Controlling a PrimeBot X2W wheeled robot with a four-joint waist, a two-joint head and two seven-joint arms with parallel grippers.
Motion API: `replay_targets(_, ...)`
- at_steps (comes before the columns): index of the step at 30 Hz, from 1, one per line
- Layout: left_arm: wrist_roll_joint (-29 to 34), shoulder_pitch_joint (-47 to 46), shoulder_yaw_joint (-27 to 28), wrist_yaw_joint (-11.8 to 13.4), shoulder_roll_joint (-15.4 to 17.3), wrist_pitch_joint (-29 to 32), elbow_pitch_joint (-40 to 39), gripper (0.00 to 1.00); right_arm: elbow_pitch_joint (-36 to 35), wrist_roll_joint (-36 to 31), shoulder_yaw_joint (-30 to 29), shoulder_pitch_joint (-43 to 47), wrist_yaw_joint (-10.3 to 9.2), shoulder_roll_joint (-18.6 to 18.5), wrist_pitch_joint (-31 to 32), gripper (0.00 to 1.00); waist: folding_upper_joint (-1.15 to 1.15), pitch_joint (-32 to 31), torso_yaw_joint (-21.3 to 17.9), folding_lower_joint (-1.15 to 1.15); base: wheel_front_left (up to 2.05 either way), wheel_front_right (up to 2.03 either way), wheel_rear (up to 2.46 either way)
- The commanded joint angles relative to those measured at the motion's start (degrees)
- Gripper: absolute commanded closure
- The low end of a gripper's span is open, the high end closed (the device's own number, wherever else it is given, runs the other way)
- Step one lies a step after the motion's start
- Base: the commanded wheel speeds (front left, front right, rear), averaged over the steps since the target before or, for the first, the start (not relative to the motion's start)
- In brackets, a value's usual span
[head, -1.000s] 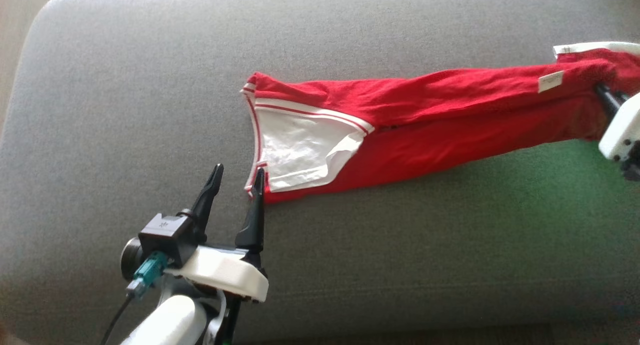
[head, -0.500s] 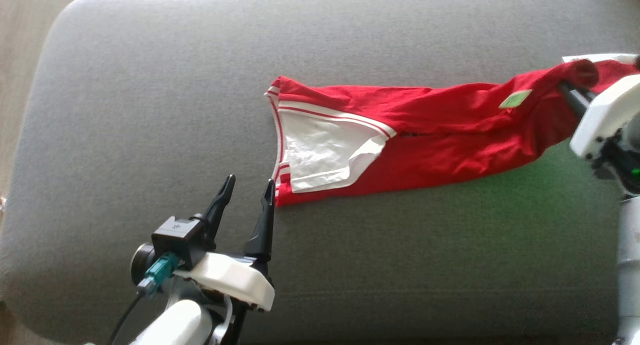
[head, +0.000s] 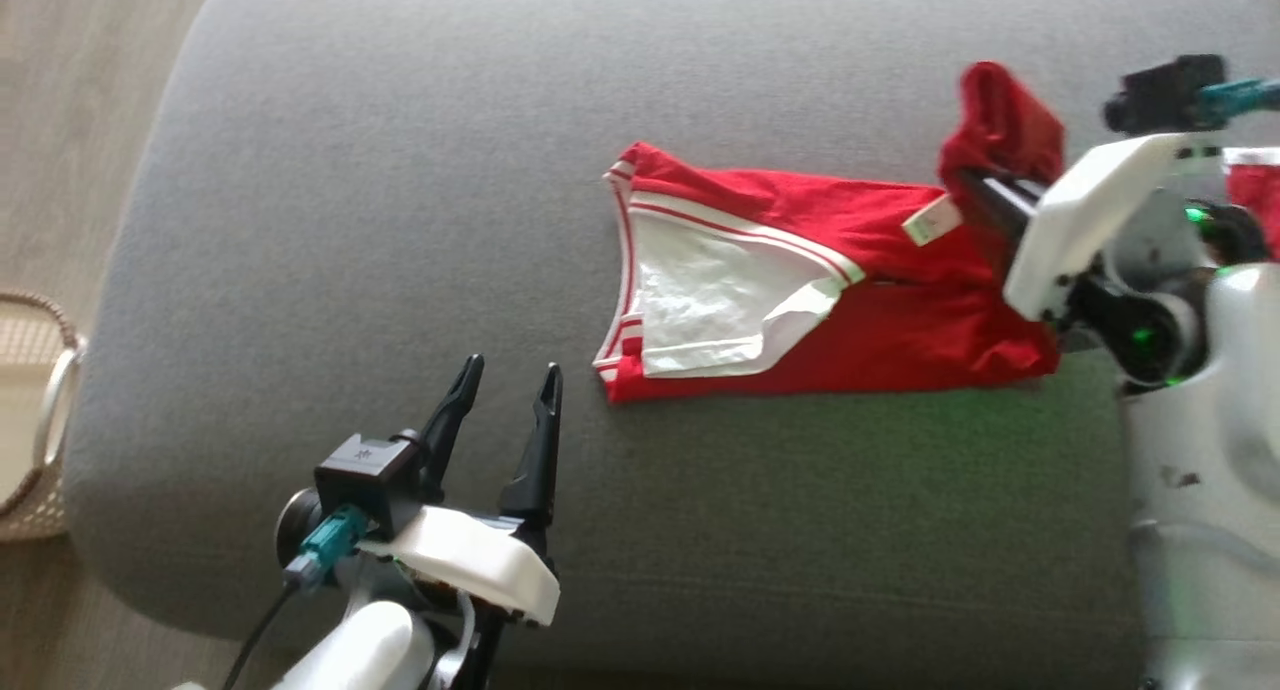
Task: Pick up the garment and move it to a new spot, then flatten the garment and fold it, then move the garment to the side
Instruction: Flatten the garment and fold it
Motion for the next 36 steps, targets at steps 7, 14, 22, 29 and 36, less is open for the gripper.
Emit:
replay_targets(7,-0.31,-1.74,1.41,-0.55,-0.7,-0.92,-0.51,0.0,0.0,1.78,5.38,-5.47,-0.02,2.36,-1.32,1.0,0.0,0.76,2.94,0.0,0.0,0.0,0.0)
replay_targets(14,-0.45,-2.5,1.06,-1.39,-1.76,-1.19,0.41,0.0,4.73,4.44,9.51,-8.05,-0.02,2.79,-3.36,1.0,0.0,1.95,5.8,0.0,0.0,0.0,0.0)
replay_targets(22,-0.58,-3.19,0.71,-2.27,-2.94,-1.45,1.76,0.0,12.01,8.21,14.98,-10.87,-0.02,2.82,-7.1,1.0,0.0,2.87,8.77,0.0,0.0,0.0,0.0)
replay_targets(29,-0.44,-3.53,0.61,-2.93,-3.54,-1.67,2.4,0.0,18.6,10.84,18.98,-12.94,-0.02,2.82,-9.89,1.0,0.0,3.78,10.41,0.0,0.0,0.0,0.0)
replay_targets(36,-0.25,-3.79,0.76,-3.24,-3.98,-1.83,2.94,0.0,23.55,13.28,22.76,-14.43,-0.02,2.82,-12.46,0.2,0.0,4.51,11.03,0.0,0.0,0.0,0.0)
